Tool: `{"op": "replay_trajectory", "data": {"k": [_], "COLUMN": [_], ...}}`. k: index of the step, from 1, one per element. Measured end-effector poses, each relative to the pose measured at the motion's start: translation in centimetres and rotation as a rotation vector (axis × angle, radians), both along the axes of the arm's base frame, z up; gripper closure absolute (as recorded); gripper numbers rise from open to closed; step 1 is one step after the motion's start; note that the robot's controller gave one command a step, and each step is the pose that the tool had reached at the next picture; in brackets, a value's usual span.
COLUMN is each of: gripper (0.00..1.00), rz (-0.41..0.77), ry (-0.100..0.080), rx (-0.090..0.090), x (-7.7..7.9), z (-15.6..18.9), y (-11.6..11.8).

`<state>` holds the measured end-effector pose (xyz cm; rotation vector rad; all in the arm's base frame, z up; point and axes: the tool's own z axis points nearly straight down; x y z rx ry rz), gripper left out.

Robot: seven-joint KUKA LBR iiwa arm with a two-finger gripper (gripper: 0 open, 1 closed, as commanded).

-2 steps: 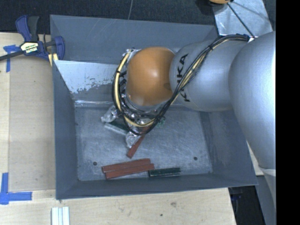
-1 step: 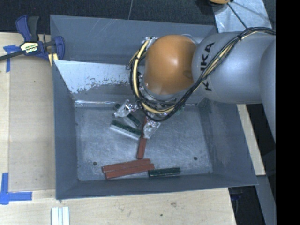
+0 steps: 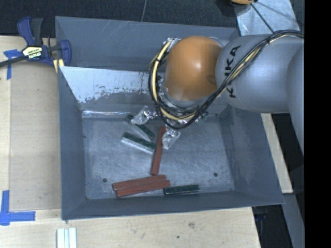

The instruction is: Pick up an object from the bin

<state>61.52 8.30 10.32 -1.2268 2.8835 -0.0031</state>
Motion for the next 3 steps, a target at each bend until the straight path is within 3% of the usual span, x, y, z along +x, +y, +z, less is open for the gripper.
{"op": "replay_trajectory", "data": {"k": [1,2,3], "gripper": [0.00,1.00,1.00], "rz": [0.132,0.684,0.683], "ry": [0.000,-0.010,-0.009], "rx": [0.001,0.001,0.001], "x": [-0.1,0.4,0.4], "z": [-1.0,-2.5,-2.5], "y": [0.2,0.7,0.7]}}
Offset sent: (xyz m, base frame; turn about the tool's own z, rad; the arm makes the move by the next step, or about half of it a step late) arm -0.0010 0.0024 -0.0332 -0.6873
